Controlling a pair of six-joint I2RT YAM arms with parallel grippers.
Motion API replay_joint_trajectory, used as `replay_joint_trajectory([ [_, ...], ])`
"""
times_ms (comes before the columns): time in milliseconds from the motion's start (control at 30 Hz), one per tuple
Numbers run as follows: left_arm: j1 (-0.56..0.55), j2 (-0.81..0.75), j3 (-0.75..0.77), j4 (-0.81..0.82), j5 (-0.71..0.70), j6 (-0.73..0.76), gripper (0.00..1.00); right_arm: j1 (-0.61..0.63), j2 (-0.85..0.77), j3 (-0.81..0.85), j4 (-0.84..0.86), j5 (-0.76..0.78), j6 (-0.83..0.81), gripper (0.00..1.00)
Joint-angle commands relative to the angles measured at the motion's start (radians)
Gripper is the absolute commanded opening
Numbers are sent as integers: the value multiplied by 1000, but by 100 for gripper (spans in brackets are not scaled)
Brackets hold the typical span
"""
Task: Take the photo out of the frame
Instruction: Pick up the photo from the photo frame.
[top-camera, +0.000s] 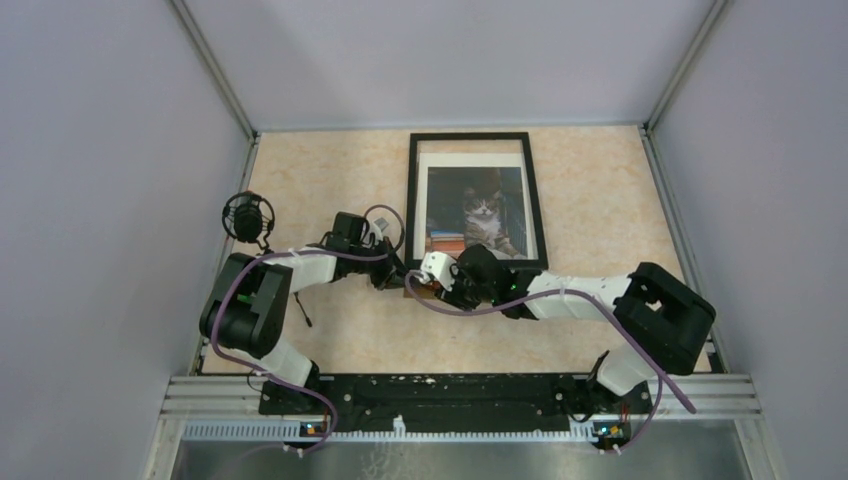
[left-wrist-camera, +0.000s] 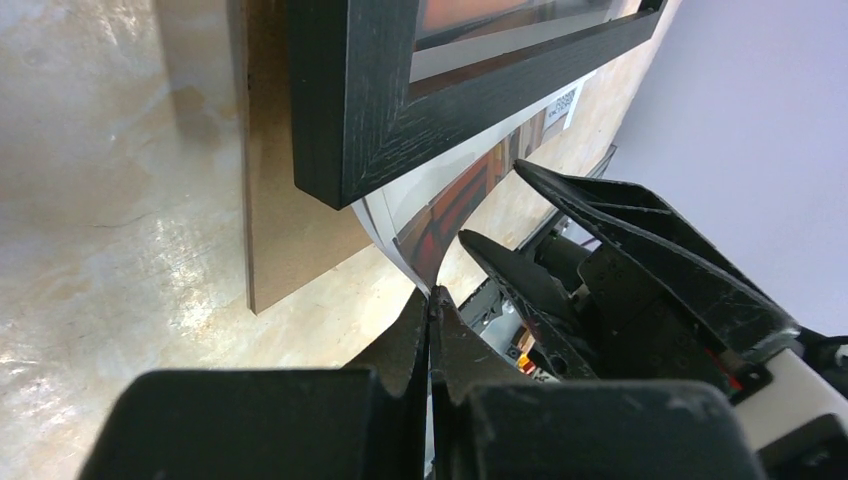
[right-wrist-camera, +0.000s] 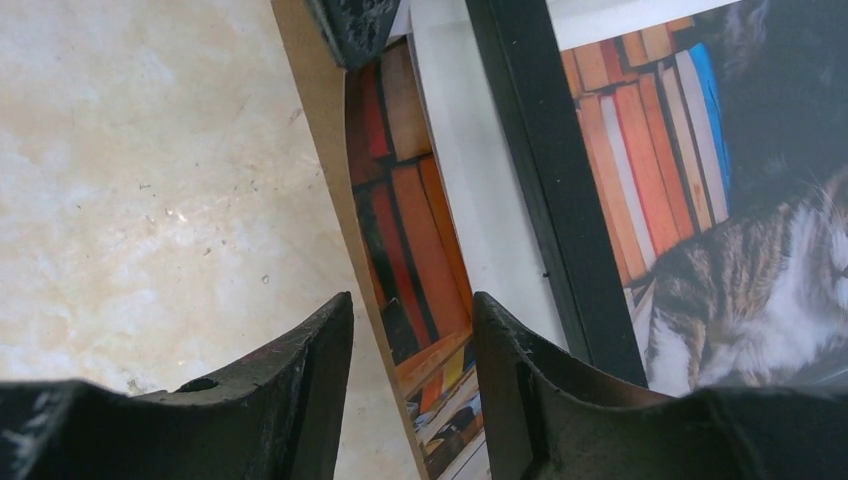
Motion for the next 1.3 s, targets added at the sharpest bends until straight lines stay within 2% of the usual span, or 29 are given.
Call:
replay_joint_trajectory([
  [0, 10, -17, 11, 76, 42, -20, 0, 39, 14, -26, 73, 48, -42, 47],
  [233, 19, -12, -5, 86, 48, -28, 0, 48, 56, -34, 89, 170, -61, 42],
  [333, 23, -7, -9, 86, 47, -29, 0, 48, 56, -39, 102, 218, -66, 34],
  [400, 23, -6, -8, 86, 49, -27, 0, 48, 48, -40, 92, 230, -72, 24],
  [467, 22, -4, -5, 85, 48, -24, 0, 48, 39, -29, 61, 227, -72, 1],
  [533, 23, -5, 5, 70, 38, -4, 0, 49, 7, -11, 21, 215, -71, 0],
  [567, 23, -7, 11, 59, 30, 16, 5, 48, -8, 1, -9, 197, -70, 0],
  [633, 23, -10, 25, 29, 13, 63, 26, 48, -40, 40, -88, 141, -64, 0],
  [667, 23, -11, 29, -4, 8, 86, 33, 48, -57, 58, -126, 111, -60, 0],
  [867, 41, -22, 69, -106, 3, 176, 67, 47, -119, 121, -247, -21, -48, 0],
  [1000, 61, -50, 122, -210, -4, 244, 78, 40, -131, 181, -342, -74, -40, 0],
  [1033, 68, -60, 135, -243, -8, 267, 83, 36, -133, 200, -368, -92, -36, 0],
  [1067, 80, -70, 148, -273, -18, 290, 96, 32, -134, 224, -400, -110, -32, 0],
  [1100, 93, -80, 158, -306, -33, 315, 98, 24, -131, 251, -438, -134, -29, 0],
  [1267, 176, -115, 196, -414, -99, 417, 99, 5, -122, 423, -635, -222, -17, 0],
])
